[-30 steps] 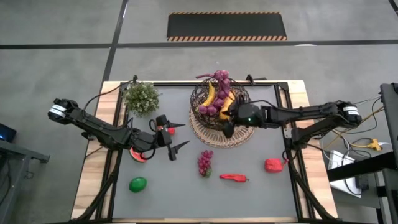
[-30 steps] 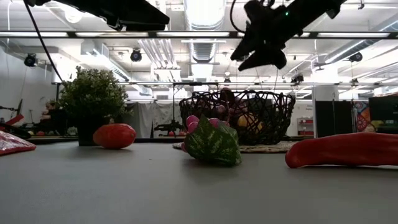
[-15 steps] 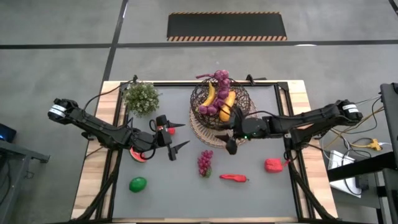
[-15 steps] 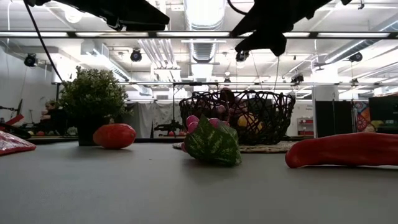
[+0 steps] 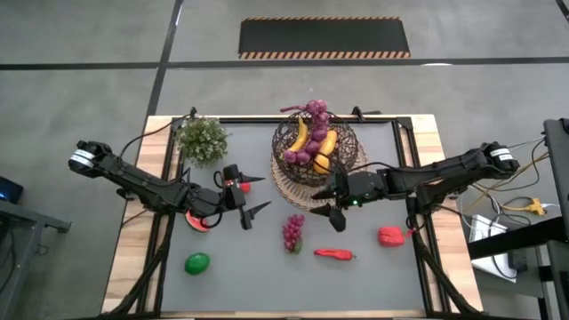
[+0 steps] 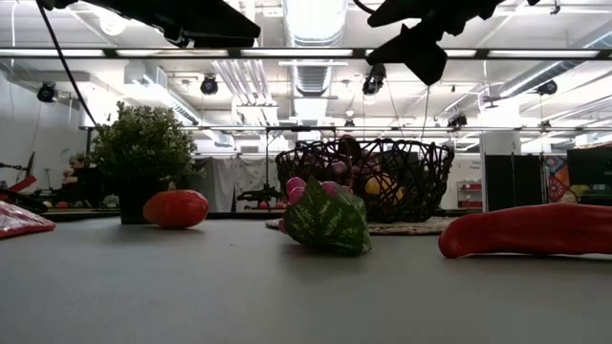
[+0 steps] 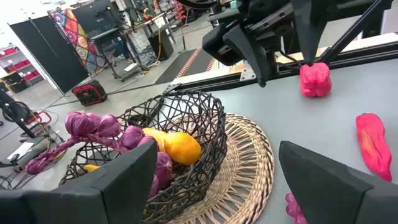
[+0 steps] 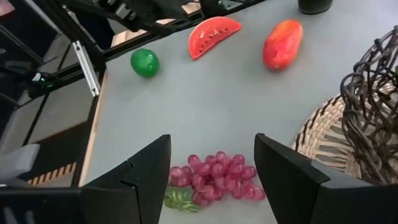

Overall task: Build produce basket
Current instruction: Put the chili pepper into the black wire basket

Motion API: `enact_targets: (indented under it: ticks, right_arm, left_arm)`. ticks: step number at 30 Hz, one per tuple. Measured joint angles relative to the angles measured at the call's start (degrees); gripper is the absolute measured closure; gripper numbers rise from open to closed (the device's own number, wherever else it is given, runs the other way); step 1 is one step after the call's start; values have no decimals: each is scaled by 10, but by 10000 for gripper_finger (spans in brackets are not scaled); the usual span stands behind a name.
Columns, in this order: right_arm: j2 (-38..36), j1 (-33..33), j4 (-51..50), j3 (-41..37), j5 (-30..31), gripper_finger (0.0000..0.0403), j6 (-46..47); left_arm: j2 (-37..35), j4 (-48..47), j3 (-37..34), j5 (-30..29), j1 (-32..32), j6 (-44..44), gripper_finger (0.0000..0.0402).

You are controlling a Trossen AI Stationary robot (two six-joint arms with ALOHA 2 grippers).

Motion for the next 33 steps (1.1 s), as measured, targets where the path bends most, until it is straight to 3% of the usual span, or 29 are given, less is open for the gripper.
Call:
enact_targets:
  ticks: [7,17,33]
  right_arm:
    - [0,12,-2,0,-4,188,11]
    - [0,33,-2,0,-74,188,79]
    - [0,107,-2,0,-83,188,126]
  left_arm:
    - [0,1,0,0,0,0,84]
    - [0,1,0,-4,0,0,84]
    - [0,1,0,-3,0,-30,84]
